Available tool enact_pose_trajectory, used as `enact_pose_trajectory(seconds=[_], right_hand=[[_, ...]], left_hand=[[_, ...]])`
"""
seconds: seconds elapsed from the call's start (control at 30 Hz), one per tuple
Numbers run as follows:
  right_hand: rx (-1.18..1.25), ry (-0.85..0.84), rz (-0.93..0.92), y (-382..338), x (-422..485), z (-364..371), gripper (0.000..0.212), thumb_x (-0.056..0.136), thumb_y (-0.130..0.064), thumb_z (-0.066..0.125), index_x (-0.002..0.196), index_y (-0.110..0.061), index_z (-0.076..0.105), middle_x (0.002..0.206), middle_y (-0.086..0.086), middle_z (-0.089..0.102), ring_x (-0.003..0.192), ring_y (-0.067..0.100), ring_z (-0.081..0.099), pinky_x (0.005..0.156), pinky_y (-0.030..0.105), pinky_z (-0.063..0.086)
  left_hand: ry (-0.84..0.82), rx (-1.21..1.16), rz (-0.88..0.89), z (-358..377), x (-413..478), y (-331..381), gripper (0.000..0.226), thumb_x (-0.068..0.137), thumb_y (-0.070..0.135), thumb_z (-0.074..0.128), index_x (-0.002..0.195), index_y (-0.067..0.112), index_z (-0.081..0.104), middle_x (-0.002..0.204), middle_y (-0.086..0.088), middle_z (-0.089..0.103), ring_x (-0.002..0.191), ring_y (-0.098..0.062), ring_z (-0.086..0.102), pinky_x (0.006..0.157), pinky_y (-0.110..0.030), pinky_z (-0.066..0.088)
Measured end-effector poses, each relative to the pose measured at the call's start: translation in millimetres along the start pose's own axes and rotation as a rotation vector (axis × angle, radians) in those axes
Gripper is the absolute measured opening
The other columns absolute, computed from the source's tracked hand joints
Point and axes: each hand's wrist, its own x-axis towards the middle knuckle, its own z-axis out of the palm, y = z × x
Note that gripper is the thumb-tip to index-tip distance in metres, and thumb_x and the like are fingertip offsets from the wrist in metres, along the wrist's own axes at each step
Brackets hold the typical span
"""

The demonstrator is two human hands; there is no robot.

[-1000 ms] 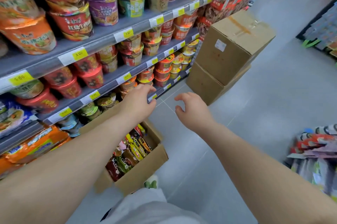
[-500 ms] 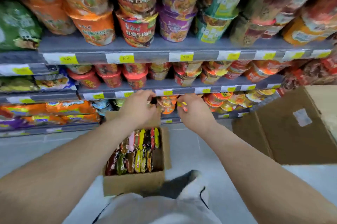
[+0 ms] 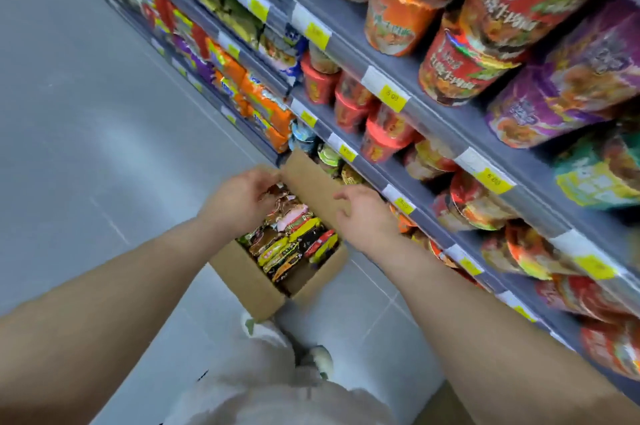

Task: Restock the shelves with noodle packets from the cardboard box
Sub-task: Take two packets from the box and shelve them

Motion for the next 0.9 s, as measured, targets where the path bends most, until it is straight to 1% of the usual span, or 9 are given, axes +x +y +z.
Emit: enact_pose_trajectory(seconds=[0.07,0.17,0.27,0.33,0.47,0.53,0.63,0.8,0.9], right_hand=[[-0.004,-0.064,0.023,-8,19,22,0.031,0.091,-0.019,0.05,0.12,-0.014,0.059,0.124,0.009,0.054,0.118,0.026,0.047,0.095,0.035,0.041],[-0.017,-0.162,0.052,-7,37,56,0.032,0.091,-0.02,0.051,0.121,-0.012,0.057,0.123,0.01,0.055,0.118,0.027,0.047,0.095,0.03,0.036],[-0.017,-0.24,0.051,3,56,91,0.03,0.089,-0.02,0.053,0.118,-0.015,0.059,0.121,0.008,0.058,0.117,0.025,0.049,0.097,0.032,0.041],[-0.042,-0.275,0.039,15,69,110,0.03,0.09,-0.021,0.053,0.119,-0.018,0.059,0.122,0.005,0.058,0.118,0.024,0.049,0.097,0.034,0.042],[-0.123,-0.322,-0.021,55,96,169,0.031,0.089,-0.021,0.053,0.119,-0.02,0.058,0.124,0.004,0.056,0.117,0.025,0.048,0.094,0.036,0.044],[-0.15,-0.346,-0.08,81,110,215,0.031,0.088,-0.019,0.054,0.119,-0.019,0.059,0.123,0.005,0.057,0.116,0.025,0.048,0.094,0.036,0.044],[-0.156,-0.373,-0.157,116,122,284,0.033,0.086,-0.017,0.056,0.118,-0.016,0.06,0.121,0.006,0.059,0.115,0.025,0.049,0.095,0.034,0.042],[-0.165,-0.428,-0.247,161,135,388,0.039,0.087,-0.022,0.058,0.125,-0.016,0.055,0.123,0.005,0.056,0.12,0.024,0.045,0.101,0.035,0.038],[-0.2,-0.447,-0.348,183,152,447,0.046,0.087,-0.022,0.06,0.131,-0.015,0.051,0.129,0.005,0.054,0.124,0.023,0.044,0.103,0.035,0.037]], left_hand=[[0.016,-0.029,-0.096,8,8,-27,0.032,0.087,0.02,0.058,0.118,0.015,0.059,0.11,-0.006,0.065,0.099,-0.027,0.061,0.085,-0.034,0.048],[0.005,-0.077,-0.188,29,17,-56,0.032,0.086,0.023,0.059,0.118,0.017,0.06,0.109,-0.005,0.066,0.098,-0.027,0.061,0.084,-0.034,0.049],[-0.012,-0.116,-0.282,57,22,-82,0.033,0.085,0.025,0.057,0.117,0.02,0.06,0.106,-0.003,0.067,0.098,-0.027,0.061,0.084,-0.036,0.05],[0.014,-0.149,-0.336,78,23,-96,0.03,0.086,0.027,0.058,0.115,0.021,0.061,0.103,0.001,0.066,0.096,-0.024,0.061,0.082,-0.033,0.049],[-0.009,-0.175,-0.421,144,30,-130,0.03,0.089,0.024,0.055,0.117,0.017,0.058,0.103,-0.001,0.066,0.091,-0.024,0.061,0.079,-0.033,0.049],[-0.041,-0.185,-0.465,196,37,-152,0.03,0.089,0.025,0.054,0.119,0.018,0.057,0.101,-0.001,0.066,0.086,-0.022,0.06,0.075,-0.03,0.047],[-0.068,-0.186,-0.486,271,51,-183,0.032,0.089,0.024,0.055,0.12,0.017,0.057,0.104,-0.003,0.066,0.087,-0.022,0.06,0.071,-0.027,0.042],[-0.138,-0.156,-0.486,371,81,-230,0.041,0.088,0.022,0.059,0.128,0.018,0.053,0.115,-0.003,0.062,0.1,-0.023,0.059,0.076,-0.024,0.041],[-0.161,-0.075,-0.431,428,103,-255,0.046,0.088,0.013,0.058,0.133,0.019,0.049,0.125,-0.004,0.059,0.108,-0.023,0.059,0.082,-0.025,0.044]])
